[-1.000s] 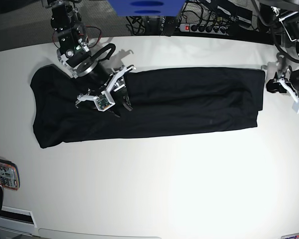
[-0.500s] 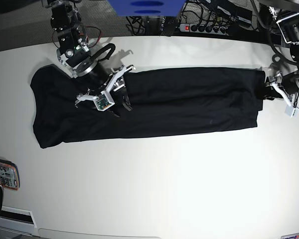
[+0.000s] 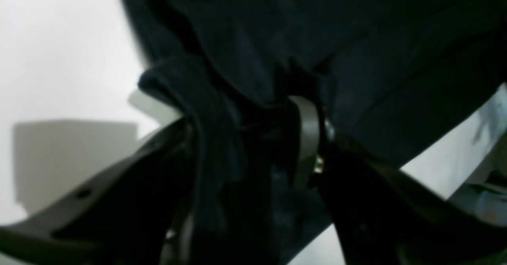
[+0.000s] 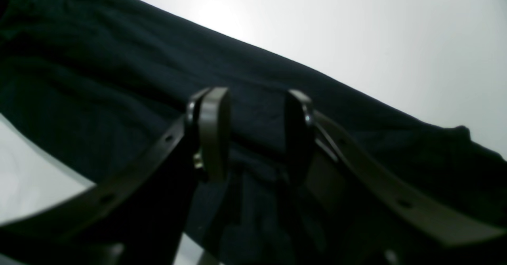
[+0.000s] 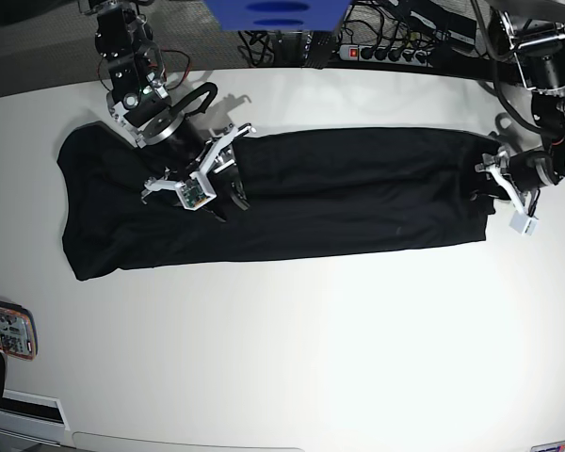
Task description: Fold the T-shirt properly
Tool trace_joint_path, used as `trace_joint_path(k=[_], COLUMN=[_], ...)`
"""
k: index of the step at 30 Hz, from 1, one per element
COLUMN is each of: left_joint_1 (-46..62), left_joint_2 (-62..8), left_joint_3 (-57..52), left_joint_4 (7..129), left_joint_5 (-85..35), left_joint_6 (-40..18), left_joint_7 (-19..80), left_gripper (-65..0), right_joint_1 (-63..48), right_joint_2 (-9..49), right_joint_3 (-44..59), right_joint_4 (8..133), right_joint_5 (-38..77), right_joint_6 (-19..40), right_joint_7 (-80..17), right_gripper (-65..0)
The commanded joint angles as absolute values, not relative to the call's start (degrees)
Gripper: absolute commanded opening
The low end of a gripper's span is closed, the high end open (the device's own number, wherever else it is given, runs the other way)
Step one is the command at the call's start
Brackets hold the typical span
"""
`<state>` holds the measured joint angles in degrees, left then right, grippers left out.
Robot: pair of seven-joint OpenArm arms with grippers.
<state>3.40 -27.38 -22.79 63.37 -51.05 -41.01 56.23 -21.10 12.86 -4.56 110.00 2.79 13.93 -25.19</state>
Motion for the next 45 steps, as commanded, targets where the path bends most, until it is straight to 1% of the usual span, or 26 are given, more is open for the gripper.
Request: trace_joint_path(k=[1, 5, 6, 7, 8, 9, 10, 14, 16, 19, 21, 23, 28, 35, 39, 42, 45], left_joint_1=[4.4, 4.4, 4.4, 4.4, 4.4, 4.4, 4.4, 2.5, 2.5, 2.2, 2.0, 1.8, -1.0, -4.4, -4.5, -5.4, -6.2], left_joint_2=[-25.8, -25.4, -25.5, -25.5, -25.8, -26.4, -26.6, -26.5, -26.2, -24.9, -25.1, -25.2, -26.6, -31.8, -34.0, -34.1, -33.9], left_joint_3=[-21.8, -21.8, -21.8, -21.8, -21.9, -22.0, -22.0, -22.5, -25.8, -31.1, -32.3, -32.4, -32.3, -32.3, -32.6, -32.6, -32.6], left_joint_4=[62.7, 62.7, 62.7, 62.7, 62.7, 62.7, 62.7, 62.7, 62.7, 62.8, 62.8, 62.8, 62.8, 62.8, 62.8, 62.8, 64.1], left_joint_5=[-45.2, -45.2, -45.2, -45.2, -45.2, -45.2, -45.3, -45.4, -45.4, -45.3, -45.3, -45.3, -45.1, -45.1, -45.2, -45.2, -45.5], left_joint_6=[-40.0, -40.0, -40.0, -40.0, -40.0, -40.0, -40.0, -40.0, -40.0, -34.9, -32.3, -31.0, -30.8, -30.8, -30.8, -30.8, -30.8], left_joint_7=[61.2, 61.1, 61.1, 61.1, 61.1, 61.1, 61.1, 59.8, 59.4, 59.5, 59.5, 59.5, 59.6, 59.8, 59.8, 60.0, 63.2], left_gripper=[-37.7, -38.9, -42.0, -46.5, -53.0, -61.2, -65.0, -65.0, -65.0, -65.0, -65.0, -65.0, -65.0, -65.0, -65.0, -65.0, -65.0], right_joint_1=[-20.8, -20.8, -20.8, -20.8, -20.8, -20.8, -20.8, -20.8, -20.8, -20.8, -20.8, -20.8, -20.9, -20.9, -20.9, -20.9, -20.9], right_joint_2=[13.1, 13.1, 13.1, 13.1, 13.1, 13.1, 13.1, 13.1, 13.1, 13.1, 13.1, 13.1, 13.1, 13.1, 13.1, 13.1, 13.1], right_joint_3=[-4.4, -4.5, -4.5, -4.5, -4.5, -4.5, -4.5, -4.6, -4.6, -4.6, -4.6, -4.6, -4.6, -4.7, -4.7, -4.7, -4.7], right_joint_4=[111.1, 111.1, 111.1, 111.1, 111.1, 111.1, 111.1, 111.1, 111.1, 111.1, 111.1, 111.3, 111.4, 111.5, 111.5, 111.9, 111.9], right_joint_5=[3.2, 3.2, 3.2, 3.2, 3.2, 3.2, 3.2, 3.2, 3.2, 3.2, 3.2, 3.2, 3.2, 3.2, 3.2, 3.2, 3.2], right_joint_6=[13.9, 13.9, 13.9, 13.9, 13.9, 13.9, 13.9, 13.9, 13.9, 13.9, 13.9, 13.9, 13.9, 13.9, 13.9, 13.9, 13.9], right_joint_7=[-23.5, -23.5, -23.5, -23.5, -23.5, -23.5, -23.5, -23.5, -23.5, -23.5, -23.5, -23.5, -23.4, -23.4, -23.4, -23.4, -23.4], right_gripper=[-42.8, -43.3, -43.3, -43.3, -43.3, -43.3, -43.3, -43.3, -43.3, -43.3, -43.3, -43.3, -43.3, -43.3, -43.3, -43.3, -43.3])
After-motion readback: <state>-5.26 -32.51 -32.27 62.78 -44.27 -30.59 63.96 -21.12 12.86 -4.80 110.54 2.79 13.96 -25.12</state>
